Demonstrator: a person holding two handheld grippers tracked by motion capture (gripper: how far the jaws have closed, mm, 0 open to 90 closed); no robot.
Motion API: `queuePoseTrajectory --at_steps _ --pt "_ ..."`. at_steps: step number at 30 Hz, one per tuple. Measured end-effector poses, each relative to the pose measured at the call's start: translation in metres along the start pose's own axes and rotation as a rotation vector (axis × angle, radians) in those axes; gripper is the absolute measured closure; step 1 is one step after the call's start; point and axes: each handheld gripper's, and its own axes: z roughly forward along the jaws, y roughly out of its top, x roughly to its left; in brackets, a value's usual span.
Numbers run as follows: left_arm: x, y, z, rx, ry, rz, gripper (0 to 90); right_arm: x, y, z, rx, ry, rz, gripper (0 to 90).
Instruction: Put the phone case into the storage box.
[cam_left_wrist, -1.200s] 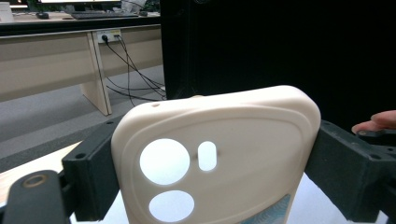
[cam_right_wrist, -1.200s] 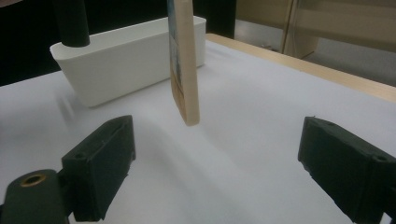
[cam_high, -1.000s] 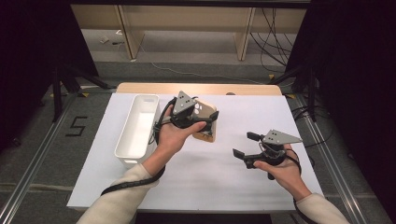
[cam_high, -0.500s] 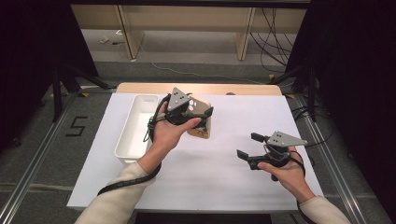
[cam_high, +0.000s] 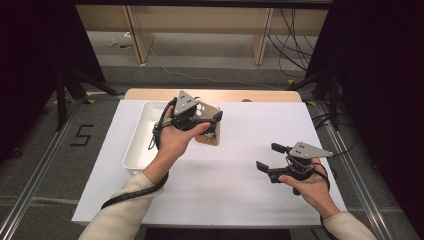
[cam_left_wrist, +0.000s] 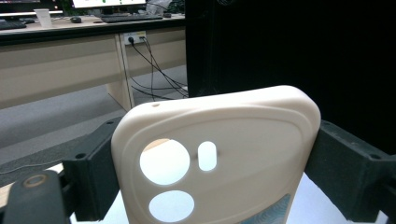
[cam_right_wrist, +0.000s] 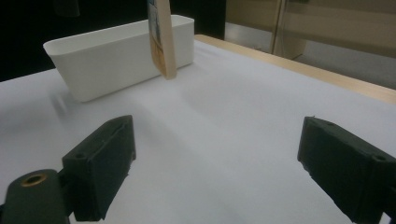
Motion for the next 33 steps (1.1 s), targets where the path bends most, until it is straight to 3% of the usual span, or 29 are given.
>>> queuePoseTrajectory --at_steps 33 --pt "0.02 0.014 -0.016 -0.011 0.067 -0.002 11.9 -0.007 -0.005 -0.01 0.004 -0.015 0.007 13.9"
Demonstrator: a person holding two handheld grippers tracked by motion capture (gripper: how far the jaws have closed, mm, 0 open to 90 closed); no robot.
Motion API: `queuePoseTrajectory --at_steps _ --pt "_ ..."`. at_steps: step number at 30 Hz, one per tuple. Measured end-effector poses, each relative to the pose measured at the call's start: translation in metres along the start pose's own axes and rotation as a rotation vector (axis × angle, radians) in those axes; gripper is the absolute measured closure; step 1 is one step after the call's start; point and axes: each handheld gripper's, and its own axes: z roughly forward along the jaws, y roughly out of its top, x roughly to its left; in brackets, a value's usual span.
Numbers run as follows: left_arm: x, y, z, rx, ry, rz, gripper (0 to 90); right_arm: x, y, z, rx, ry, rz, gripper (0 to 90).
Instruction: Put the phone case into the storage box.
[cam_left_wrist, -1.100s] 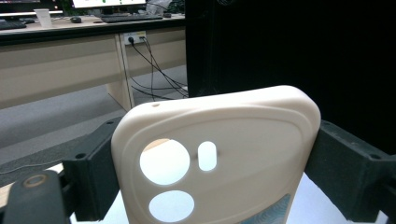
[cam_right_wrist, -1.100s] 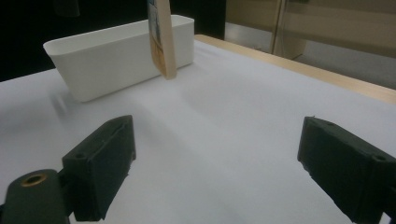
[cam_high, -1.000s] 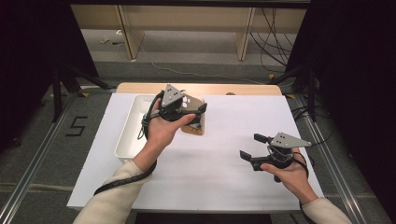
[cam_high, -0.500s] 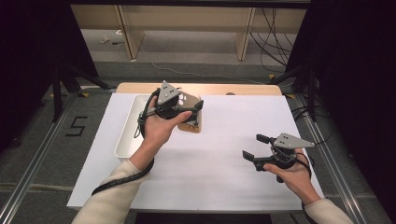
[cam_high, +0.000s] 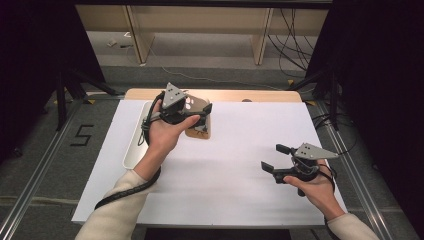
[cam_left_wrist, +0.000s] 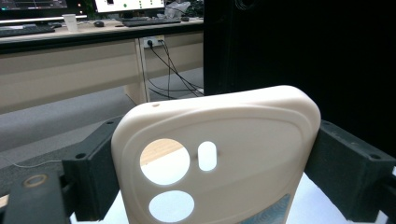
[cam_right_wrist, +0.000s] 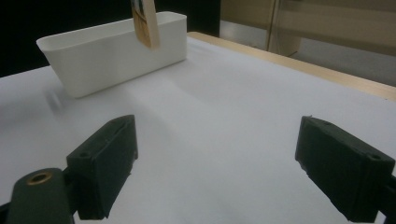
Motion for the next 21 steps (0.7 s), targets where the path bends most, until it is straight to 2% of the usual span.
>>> queuePoseTrajectory --at_steps 21 --pt "0.012 0.007 -0.008 -0.006 0.034 0.007 11.9 -0.003 -0.002 -0.003 -0.001 -0.011 0.007 14.7"
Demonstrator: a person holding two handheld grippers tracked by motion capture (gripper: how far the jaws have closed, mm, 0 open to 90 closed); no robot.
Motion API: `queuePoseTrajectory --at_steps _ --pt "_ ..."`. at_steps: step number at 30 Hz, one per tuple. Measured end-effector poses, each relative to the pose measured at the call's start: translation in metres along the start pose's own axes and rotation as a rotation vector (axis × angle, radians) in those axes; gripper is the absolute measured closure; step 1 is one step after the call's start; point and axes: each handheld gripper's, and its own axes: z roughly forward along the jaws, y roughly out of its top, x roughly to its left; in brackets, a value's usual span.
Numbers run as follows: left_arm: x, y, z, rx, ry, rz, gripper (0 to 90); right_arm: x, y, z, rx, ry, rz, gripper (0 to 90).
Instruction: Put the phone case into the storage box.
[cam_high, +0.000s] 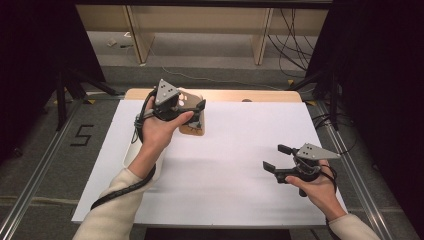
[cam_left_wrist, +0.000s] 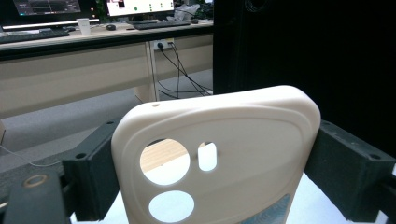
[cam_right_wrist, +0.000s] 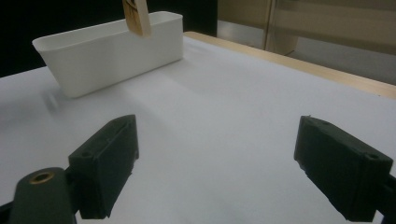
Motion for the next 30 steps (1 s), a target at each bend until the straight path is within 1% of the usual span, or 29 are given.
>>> queuePoseTrajectory --at_steps 5,6,16,30 --pt "0.003 0.002 -0.002 -0.002 0.002 0.002 12.0 0.0 -0.001 0.0 0.001 -0.001 0.002 14.8" --pt "0.004 0.002 -0.002 -0.003 0.005 -0.004 12.0 0.0 -0.001 0.0 0.001 0.0 0.002 14.8" --pt "0.011 0.004 -0.006 -0.006 0.023 -0.008 12.0 -0.001 -0.001 -0.001 0.002 -0.004 0.006 14.8" --pt "0.019 0.008 -0.011 -0.011 0.045 -0.002 12.0 -0.001 -0.002 -0.001 0.002 -0.005 0.006 14.8"
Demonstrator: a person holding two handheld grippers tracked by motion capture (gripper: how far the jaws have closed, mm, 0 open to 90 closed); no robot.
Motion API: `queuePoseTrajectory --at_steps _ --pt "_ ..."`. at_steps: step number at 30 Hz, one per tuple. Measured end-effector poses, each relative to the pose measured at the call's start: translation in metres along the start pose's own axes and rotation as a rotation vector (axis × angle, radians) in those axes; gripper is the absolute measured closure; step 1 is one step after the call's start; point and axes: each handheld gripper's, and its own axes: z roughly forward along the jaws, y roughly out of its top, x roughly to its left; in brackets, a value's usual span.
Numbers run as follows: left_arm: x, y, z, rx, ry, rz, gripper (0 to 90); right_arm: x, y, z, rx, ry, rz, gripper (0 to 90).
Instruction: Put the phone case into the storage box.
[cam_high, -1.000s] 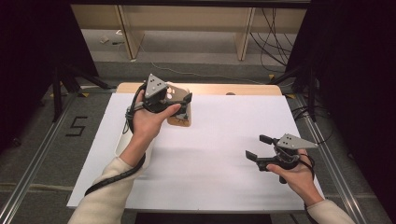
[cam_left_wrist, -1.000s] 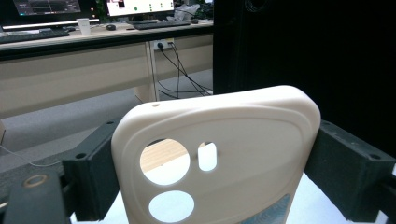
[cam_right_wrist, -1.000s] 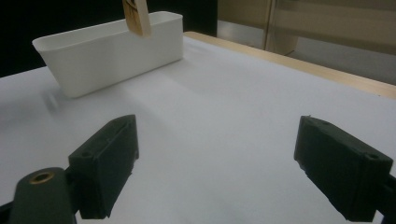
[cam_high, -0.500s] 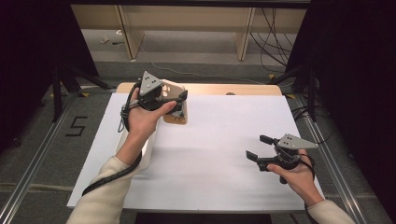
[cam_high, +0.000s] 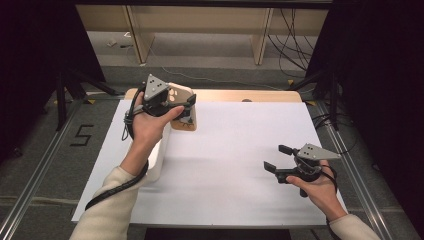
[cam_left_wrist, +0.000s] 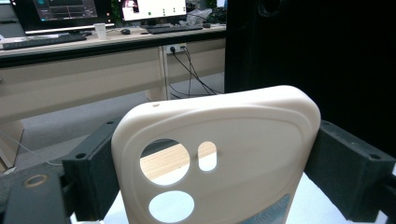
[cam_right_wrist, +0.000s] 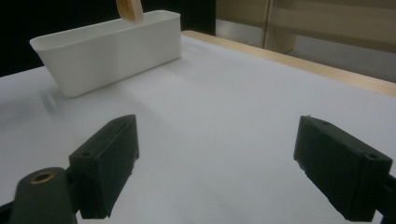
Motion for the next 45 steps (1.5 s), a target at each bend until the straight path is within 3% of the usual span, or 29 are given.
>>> queuePoseTrajectory --at_steps 11,12,20,45 --pt "0.003 0.0 -0.001 0.004 0.008 0.001 11.9 0.0 0.0 0.0 0.002 0.0 0.0 15.0" --pt "0.005 0.001 -0.001 -0.007 0.011 0.023 11.9 0.0 0.0 0.0 0.004 -0.001 0.001 15.1" --pt "0.009 0.002 -0.004 -0.003 0.022 -0.004 12.0 0.0 0.0 0.0 0.003 0.0 0.001 15.0" --pt "0.023 0.003 -0.008 0.009 0.06 0.002 12.0 0.0 -0.001 0.0 0.004 0.0 0.003 15.3"
